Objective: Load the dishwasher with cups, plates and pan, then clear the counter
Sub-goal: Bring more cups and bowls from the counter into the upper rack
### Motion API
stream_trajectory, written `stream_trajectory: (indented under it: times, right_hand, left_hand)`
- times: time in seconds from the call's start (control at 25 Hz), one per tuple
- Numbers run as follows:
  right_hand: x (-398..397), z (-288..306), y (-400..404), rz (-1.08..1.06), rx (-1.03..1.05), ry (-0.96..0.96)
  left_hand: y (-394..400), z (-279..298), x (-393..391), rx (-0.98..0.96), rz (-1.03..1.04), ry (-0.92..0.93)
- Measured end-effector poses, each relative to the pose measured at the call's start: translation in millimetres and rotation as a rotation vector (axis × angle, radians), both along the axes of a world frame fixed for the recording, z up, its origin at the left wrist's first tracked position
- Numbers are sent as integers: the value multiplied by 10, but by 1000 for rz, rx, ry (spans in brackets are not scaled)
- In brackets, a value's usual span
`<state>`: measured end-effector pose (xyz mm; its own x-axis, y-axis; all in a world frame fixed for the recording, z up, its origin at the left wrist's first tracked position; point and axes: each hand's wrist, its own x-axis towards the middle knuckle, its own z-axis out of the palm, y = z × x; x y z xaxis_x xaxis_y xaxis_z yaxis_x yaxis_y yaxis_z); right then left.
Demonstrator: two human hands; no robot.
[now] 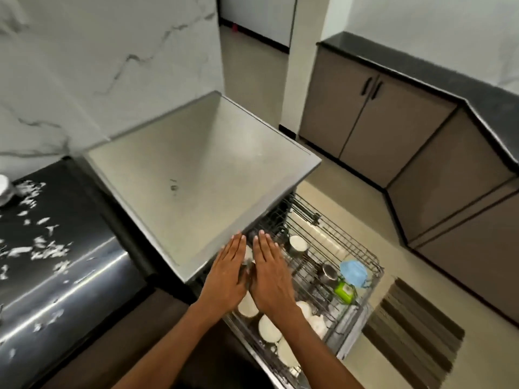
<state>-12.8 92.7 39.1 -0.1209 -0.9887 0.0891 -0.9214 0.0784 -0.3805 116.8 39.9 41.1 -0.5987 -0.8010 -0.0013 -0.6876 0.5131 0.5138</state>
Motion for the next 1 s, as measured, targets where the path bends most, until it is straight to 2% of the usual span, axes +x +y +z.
stream_trajectory:
  times: [0.28,0.48,0.72,1.0]
  right_hand:
    - [1514,343,-344,185,-84,-13]
    - [2628,469,-573,400,-121,-10]
    - [3523,430,-831,624,-109,1]
    - [4284,280,-1431,859,-79,52]
  left_hand:
    - [-60,397,1622,-75,263,71]
    - [-112,488,2745,-101,449,105]
    - [-66,390,3623,-116,672,100]
    - [-336,281,4238,-90,900,64]
